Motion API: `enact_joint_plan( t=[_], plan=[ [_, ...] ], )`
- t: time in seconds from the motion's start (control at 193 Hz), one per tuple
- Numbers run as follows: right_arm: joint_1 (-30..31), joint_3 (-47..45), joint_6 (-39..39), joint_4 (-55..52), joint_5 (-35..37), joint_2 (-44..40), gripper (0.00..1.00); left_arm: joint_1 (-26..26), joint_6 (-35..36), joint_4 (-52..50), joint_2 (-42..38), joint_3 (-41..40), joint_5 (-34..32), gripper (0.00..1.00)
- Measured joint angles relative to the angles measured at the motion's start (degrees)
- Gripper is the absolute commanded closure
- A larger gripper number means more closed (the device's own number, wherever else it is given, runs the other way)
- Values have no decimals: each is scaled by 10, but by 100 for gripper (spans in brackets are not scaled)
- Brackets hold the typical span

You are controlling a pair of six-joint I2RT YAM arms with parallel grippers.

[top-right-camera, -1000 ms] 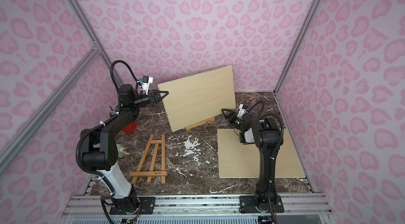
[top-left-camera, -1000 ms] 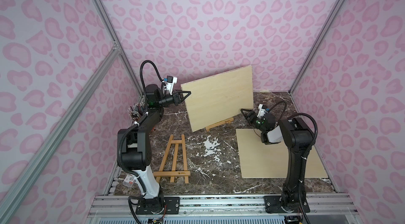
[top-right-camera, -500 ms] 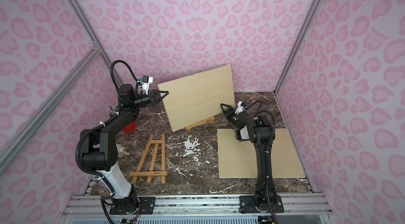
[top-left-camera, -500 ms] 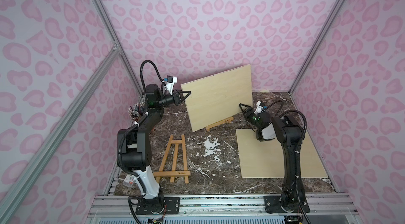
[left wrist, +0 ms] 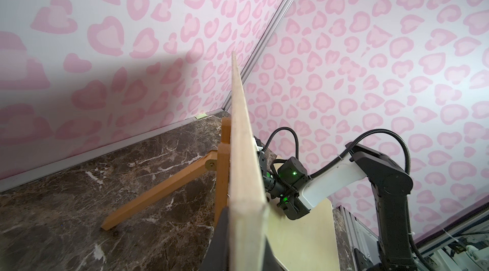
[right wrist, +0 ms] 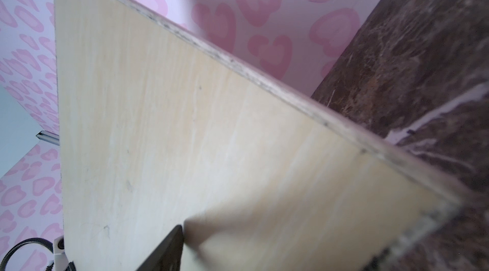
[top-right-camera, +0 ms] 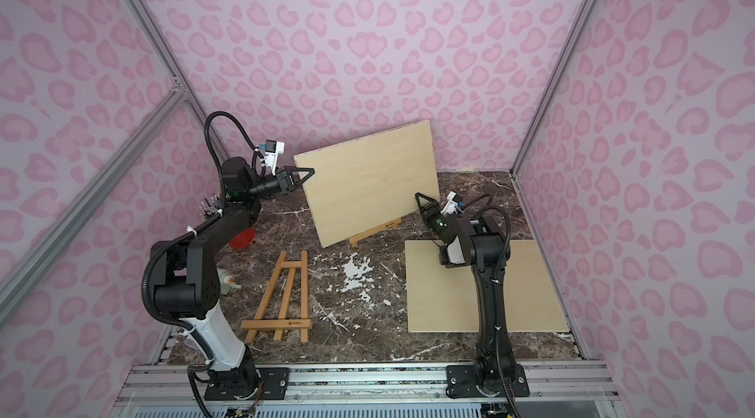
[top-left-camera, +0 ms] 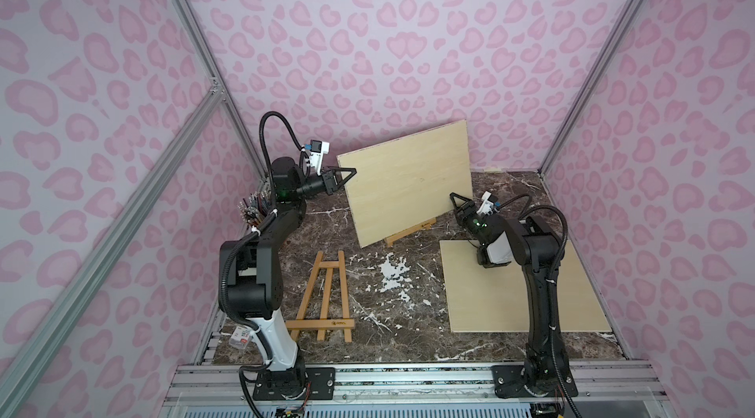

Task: Disassemble the easel
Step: Pick up the drawing board from the easel, then place the drawing board on the drawing board.

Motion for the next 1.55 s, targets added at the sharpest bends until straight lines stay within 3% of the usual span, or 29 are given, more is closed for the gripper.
enact_joint_plan(
  t=[0.202, 0.424, 0.791, 1.184, 1.287, 1.551],
  plan=[
    [-3, -46, -2, 1, -3, -60, 29, -10, -17, -6, -31, -5, -7, 98],
    [-13, -127, -6, -5, -6, -130, 29, -32, 14, -99, -79, -16, -30, 98],
    [-50, -345, -22, -21, -25, -311, 30, -96, 68, -234, -165, -76, -59, 98],
    [-84, -555, -45, -59, -23, -538, 30, -165, 63, -253, -238, -184, -76, 98],
    [-84, -587, -67, -123, -18, -636, 28, -183, 62, -247, -256, -209, -78, 98],
    [-85, -589, -133, -465, 35, -914, 22, -222, 45, -217, -263, -266, -88, 98]
  ],
)
